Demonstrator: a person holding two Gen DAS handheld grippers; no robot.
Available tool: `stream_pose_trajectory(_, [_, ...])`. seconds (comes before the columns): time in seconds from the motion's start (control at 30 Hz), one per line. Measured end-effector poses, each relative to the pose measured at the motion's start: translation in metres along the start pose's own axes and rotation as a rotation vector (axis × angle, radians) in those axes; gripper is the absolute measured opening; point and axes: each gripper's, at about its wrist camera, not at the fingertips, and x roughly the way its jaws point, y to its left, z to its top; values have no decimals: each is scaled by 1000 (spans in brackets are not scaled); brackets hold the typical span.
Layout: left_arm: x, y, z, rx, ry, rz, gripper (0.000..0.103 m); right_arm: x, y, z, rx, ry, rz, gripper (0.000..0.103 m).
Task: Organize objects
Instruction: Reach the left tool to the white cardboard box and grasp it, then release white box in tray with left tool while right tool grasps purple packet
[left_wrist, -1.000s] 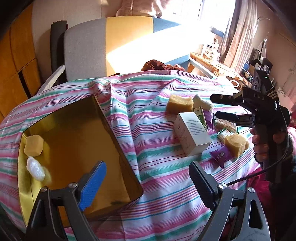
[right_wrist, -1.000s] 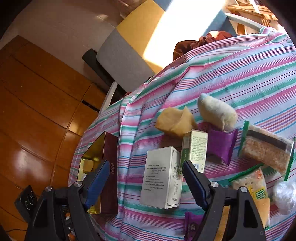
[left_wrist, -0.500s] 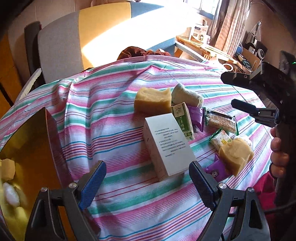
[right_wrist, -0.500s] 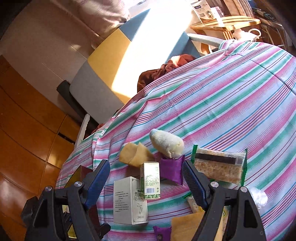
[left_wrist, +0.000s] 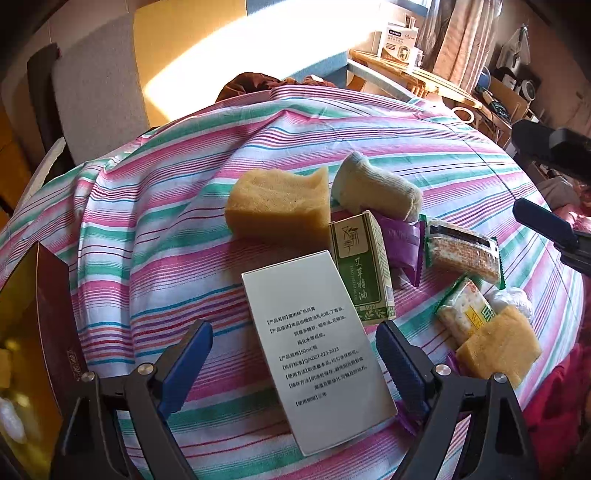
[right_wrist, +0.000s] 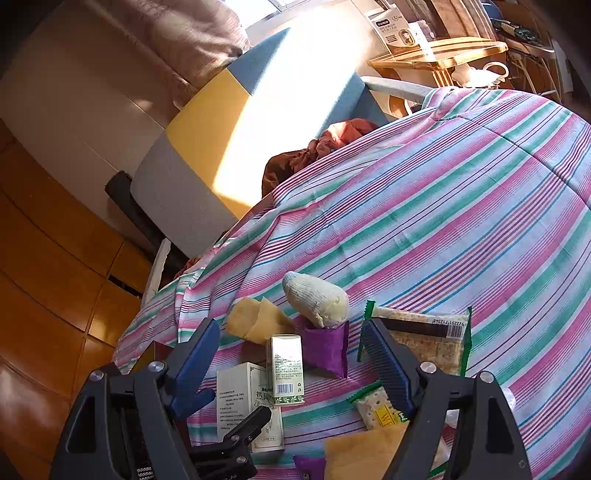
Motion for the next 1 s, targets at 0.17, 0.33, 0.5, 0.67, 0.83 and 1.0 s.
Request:
stream_pose_trajectory(0.17, [14,12,-16,-33,48,-26,51,4,0,-1,-15,16,-19,80])
stream_pose_trajectory(0.33, [-1,16,-38,-16,13,-22,50,8,-1,-2,-28,29,-43,77])
stream_pose_trajectory(0.5, [-17,16,-69,20,-10,-12,51,12,-6,-3,-24,39,-65,74])
stream_pose_trajectory(0.67, [-34,14,-100,58,-14,-26,51,15,-9,-4,-25,45,-86,69])
stream_pose_trajectory(0.83, [-44,14,-123,90,-33,-7,51,15,-4,-8,-43,59,-72,65])
stream_pose_trajectory(1.0, [-45,14,-127,111,-43,2,51,7,14,-19,-68,119,-29,61])
